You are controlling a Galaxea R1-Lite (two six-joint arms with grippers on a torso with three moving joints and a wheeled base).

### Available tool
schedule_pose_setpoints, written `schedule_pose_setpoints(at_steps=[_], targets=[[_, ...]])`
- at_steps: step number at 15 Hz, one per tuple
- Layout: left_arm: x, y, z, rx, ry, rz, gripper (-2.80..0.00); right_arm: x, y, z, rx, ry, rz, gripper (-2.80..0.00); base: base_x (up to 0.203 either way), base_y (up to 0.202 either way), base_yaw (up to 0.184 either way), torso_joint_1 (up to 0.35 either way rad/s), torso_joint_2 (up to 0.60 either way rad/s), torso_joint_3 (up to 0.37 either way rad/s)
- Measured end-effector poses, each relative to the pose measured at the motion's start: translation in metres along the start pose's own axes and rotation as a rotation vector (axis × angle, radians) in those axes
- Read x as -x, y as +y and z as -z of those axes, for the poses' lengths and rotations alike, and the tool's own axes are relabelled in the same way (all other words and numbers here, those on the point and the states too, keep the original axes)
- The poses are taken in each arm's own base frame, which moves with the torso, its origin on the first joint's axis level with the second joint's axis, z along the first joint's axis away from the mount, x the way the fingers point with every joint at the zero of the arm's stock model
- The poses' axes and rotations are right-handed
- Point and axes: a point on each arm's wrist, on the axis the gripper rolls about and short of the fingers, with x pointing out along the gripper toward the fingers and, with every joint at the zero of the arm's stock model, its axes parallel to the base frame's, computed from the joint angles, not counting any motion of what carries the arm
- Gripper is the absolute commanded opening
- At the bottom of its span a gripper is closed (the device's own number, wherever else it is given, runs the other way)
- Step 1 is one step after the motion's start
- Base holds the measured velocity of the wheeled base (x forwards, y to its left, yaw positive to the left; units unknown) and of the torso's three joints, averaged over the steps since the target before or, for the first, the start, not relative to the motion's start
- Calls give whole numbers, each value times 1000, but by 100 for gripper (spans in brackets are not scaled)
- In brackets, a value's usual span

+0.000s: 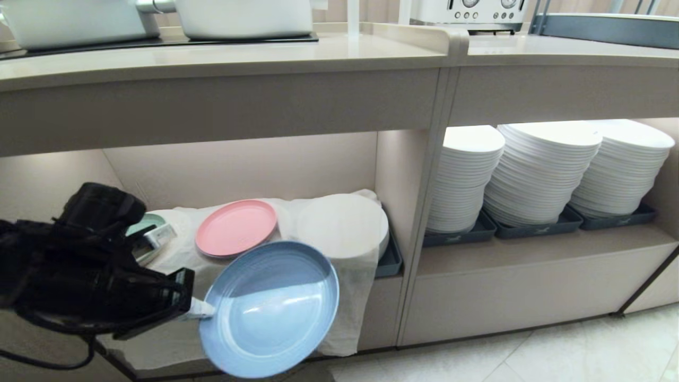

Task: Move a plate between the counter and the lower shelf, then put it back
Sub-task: Put the plate in the cupboard

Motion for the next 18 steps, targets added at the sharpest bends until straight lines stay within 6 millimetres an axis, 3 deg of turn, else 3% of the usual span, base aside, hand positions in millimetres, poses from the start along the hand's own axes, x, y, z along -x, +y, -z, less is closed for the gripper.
schedule_pose_setpoints(at_steps=[8,14,18], targets=[[-50,-36,-34,119,65,-19,-280,0,0,0,0,0,0,-280,0,0,0,0,0,0],[-79,-42,-52,224,87,-44,-280,0,0,0,0,0,0,-280,0,0,0,0,0,0],[-94,-58,-63,299,72,-38,-280,0,0,0,1,0,0,-280,0,0,0,0,0,0]])
